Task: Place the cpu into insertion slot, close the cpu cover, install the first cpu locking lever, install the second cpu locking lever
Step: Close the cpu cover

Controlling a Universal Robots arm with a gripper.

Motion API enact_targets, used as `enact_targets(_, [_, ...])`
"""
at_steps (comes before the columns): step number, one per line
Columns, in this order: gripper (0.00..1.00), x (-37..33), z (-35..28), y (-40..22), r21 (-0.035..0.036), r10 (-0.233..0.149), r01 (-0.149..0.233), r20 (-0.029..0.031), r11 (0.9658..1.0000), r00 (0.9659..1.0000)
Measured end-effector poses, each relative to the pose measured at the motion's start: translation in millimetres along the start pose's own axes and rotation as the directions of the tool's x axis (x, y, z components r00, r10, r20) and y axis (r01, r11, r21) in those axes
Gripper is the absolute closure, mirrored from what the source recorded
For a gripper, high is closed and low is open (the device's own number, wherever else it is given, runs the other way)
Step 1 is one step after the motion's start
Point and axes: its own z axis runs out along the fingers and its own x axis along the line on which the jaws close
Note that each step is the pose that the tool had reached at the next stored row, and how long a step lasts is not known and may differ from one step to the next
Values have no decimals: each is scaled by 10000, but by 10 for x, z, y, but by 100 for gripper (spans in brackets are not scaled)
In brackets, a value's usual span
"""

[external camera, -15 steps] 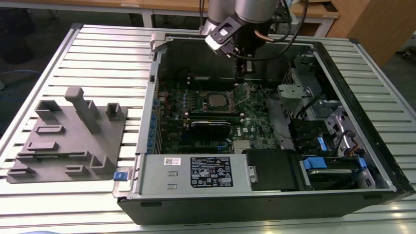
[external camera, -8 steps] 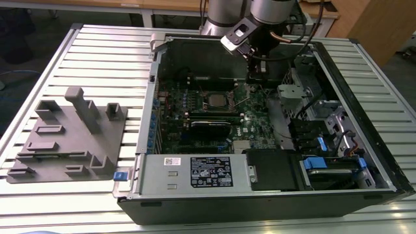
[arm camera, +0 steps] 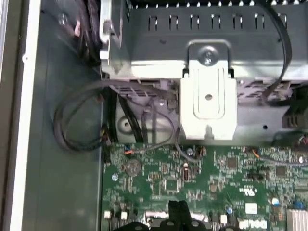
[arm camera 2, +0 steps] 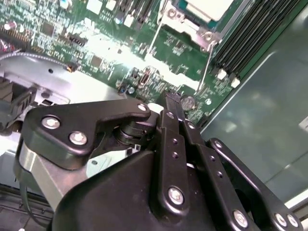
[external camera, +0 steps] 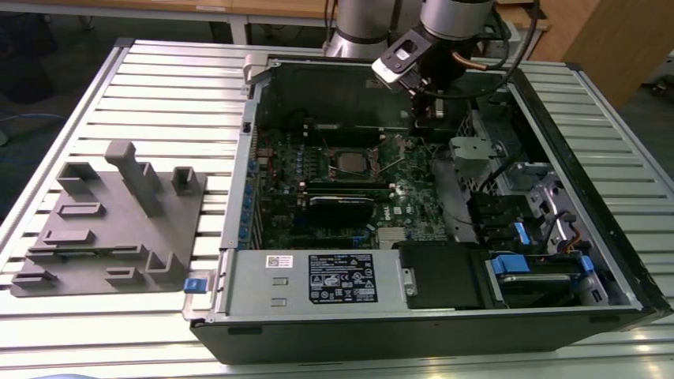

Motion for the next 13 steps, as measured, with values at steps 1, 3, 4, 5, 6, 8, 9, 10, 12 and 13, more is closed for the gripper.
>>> enact_targets(1, [89, 0, 1, 16, 0, 0, 0, 0, 10000, 10000])
enact_targets(3, [89, 1, 1, 33, 0, 0, 0, 1, 10000, 10000])
enact_targets(4, [89, 1, 1, 33, 0, 0, 0, 1, 10000, 10000])
enact_targets(5, [89, 0, 1, 33, 0, 1, -1, 2, 10000, 10000])
enact_targets(6, [89, 0, 1, 33, 0, 1, -1, 0, 10000, 10000])
enact_targets(8, [89, 0, 1, 33, 0, 1, -1, 0, 10000, 10000])
enact_targets(9, [89, 0, 1, 34, 0, 1, -1, 0, 10000, 10000])
enact_targets(10, [89, 0, 1, 34, 0, 1, -1, 1, 10000, 10000])
enact_targets(12, [89, 0, 1, 34, 0, 1, -1, 0, 10000, 10000])
enact_targets(13, [89, 0, 1, 34, 0, 0, 0, 0, 10000, 10000])
